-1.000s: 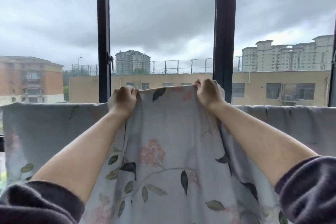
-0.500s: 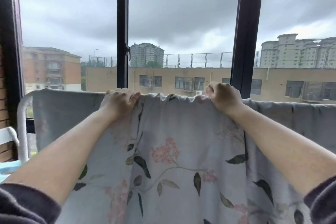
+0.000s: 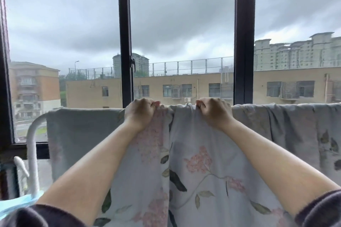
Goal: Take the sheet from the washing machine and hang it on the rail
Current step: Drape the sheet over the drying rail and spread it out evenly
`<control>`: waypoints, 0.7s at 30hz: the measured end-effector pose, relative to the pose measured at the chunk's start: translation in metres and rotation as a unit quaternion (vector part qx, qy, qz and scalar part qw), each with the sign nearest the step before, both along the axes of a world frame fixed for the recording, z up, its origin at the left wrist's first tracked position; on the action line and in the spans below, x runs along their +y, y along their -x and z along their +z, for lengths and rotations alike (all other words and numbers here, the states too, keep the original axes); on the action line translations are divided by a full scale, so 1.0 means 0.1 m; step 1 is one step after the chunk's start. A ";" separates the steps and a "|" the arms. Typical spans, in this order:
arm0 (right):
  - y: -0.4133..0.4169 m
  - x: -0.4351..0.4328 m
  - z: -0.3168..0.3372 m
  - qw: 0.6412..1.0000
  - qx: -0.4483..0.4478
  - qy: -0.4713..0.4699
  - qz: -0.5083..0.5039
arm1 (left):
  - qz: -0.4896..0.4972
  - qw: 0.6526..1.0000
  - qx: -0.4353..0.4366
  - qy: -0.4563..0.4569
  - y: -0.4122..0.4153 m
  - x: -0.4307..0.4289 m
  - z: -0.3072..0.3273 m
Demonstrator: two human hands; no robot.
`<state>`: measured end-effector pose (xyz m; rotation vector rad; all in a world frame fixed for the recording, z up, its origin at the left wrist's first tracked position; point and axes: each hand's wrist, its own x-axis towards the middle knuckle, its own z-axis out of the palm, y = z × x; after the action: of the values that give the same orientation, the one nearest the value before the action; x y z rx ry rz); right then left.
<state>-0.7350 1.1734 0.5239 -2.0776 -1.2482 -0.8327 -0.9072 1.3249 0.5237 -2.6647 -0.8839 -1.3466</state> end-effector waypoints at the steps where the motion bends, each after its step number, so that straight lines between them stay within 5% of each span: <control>1: 0.01 0.03 0.03 1.000 0.017 0.005 -0.014 | 0.011 1.000 0.016 0.012 0.00 0.03 0.05; 7: 0.04 0.11 0.18 0.990 0.117 0.010 -0.079 | 0.010 0.980 0.119 0.160 -0.04 0.17 0.35; 14: 0.05 0.19 0.33 0.969 0.202 0.107 -0.097 | 0.041 0.933 0.303 0.188 0.01 0.19 0.54; 18: 0.00 0.21 0.37 0.957 0.232 0.156 -0.073 | -0.047 0.949 0.252 0.181 0.00 0.28 0.41; 21: -0.02 0.23 0.39 0.955 0.231 0.176 -0.066 | -0.116 0.975 0.189 0.026 0.13 0.30 0.22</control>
<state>-0.7326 1.1967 0.5627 -2.4710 -1.0589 -0.1506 -0.9201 1.3545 0.5455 -2.9912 -0.5874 -0.8013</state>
